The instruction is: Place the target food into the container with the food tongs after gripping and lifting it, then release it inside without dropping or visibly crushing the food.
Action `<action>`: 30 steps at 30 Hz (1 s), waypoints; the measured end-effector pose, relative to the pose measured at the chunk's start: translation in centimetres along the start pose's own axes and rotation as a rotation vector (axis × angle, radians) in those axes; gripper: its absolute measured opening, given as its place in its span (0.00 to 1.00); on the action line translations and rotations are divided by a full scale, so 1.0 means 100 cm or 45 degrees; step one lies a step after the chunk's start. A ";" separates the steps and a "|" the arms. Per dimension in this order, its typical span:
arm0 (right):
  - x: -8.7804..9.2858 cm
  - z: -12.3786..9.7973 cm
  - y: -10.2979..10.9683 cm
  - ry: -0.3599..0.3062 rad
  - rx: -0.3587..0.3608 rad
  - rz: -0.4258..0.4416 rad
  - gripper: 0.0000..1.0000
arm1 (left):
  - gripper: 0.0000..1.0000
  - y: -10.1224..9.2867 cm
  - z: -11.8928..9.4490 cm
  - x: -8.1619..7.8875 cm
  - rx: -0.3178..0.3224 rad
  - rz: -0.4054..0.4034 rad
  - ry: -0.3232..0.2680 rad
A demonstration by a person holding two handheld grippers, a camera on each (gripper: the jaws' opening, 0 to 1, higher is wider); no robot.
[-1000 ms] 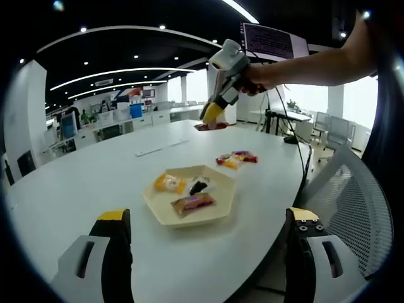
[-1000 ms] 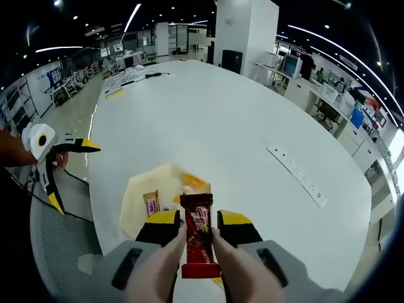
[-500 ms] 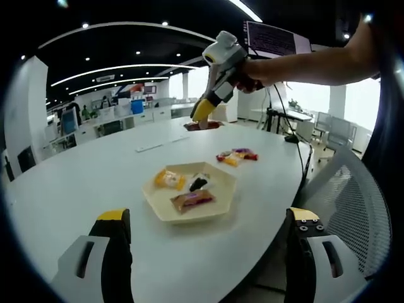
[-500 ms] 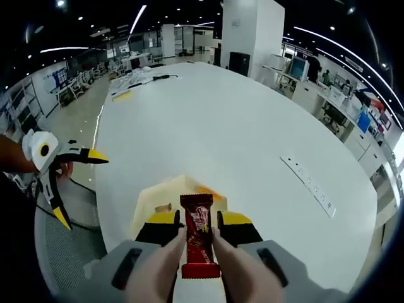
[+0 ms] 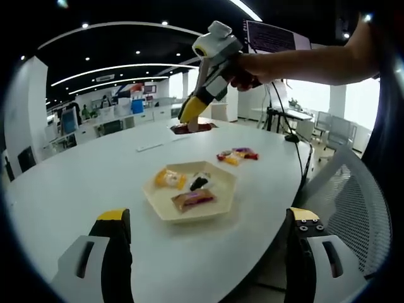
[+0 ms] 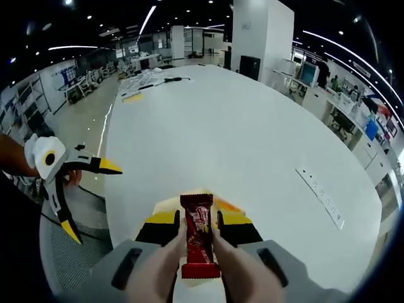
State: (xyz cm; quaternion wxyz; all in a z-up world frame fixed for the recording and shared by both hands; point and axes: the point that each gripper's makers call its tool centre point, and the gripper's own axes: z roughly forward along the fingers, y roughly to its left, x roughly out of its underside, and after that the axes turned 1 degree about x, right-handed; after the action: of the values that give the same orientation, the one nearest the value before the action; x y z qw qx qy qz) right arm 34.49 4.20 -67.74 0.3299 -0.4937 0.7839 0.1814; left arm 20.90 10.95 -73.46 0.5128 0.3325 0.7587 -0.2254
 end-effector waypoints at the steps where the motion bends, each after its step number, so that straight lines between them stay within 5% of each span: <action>1: 0.000 0.001 0.001 -0.001 -0.005 0.000 0.23 | 1.00 0.000 0.000 0.000 0.000 0.001 0.001; 15: 0.001 0.006 0.017 0.030 -0.085 -0.005 0.24 | 1.00 0.001 0.000 0.003 -0.004 0.007 0.010; 30: -0.006 0.001 0.003 -0.032 -0.021 -0.026 0.27 | 0.99 0.003 0.000 0.002 -0.012 0.010 0.004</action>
State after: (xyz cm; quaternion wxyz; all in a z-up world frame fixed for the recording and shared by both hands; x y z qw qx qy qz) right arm 34.38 4.78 -67.42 0.3376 -0.5020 0.7731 0.1906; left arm 21.04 11.21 -73.63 0.5141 0.3334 0.7592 -0.2195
